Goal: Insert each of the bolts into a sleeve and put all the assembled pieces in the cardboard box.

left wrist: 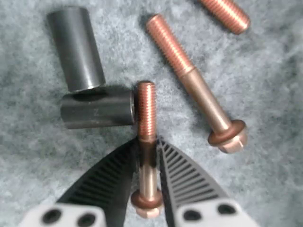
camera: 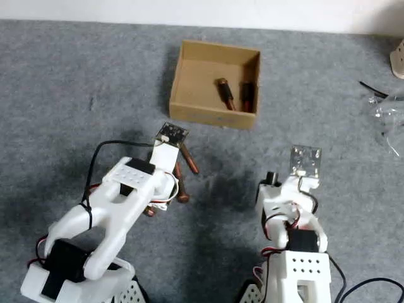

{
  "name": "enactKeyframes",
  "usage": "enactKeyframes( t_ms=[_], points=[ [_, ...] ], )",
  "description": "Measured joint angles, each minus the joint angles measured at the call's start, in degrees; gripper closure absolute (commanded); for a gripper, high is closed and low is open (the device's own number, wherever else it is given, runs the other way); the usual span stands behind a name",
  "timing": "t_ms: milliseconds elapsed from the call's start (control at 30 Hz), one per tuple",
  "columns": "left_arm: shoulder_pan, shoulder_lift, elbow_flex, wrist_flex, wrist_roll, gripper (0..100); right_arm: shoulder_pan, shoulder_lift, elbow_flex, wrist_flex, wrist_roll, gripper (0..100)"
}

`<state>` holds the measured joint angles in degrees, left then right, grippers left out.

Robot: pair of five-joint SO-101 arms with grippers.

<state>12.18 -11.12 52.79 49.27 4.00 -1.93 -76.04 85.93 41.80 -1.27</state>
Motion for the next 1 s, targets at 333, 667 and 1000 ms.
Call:
enactKeyframes(
  t_ms=[333,667,1000],
  points=[
    [-2.2,-23.8,0.4,16.7,-25.7,100,0.0,0.0,1.8,-2.5,2.9,99.5],
    [-22.1,-31.5,-7.2,22.3,-66.9,100,0.0,0.0,1.8,-2.5,2.9,99.5],
    [-29.7,-11.8,-10.5,13.6,-78.9,100,0.0,0.0,1.8,-2.5,2.9,99.5]
  ],
)
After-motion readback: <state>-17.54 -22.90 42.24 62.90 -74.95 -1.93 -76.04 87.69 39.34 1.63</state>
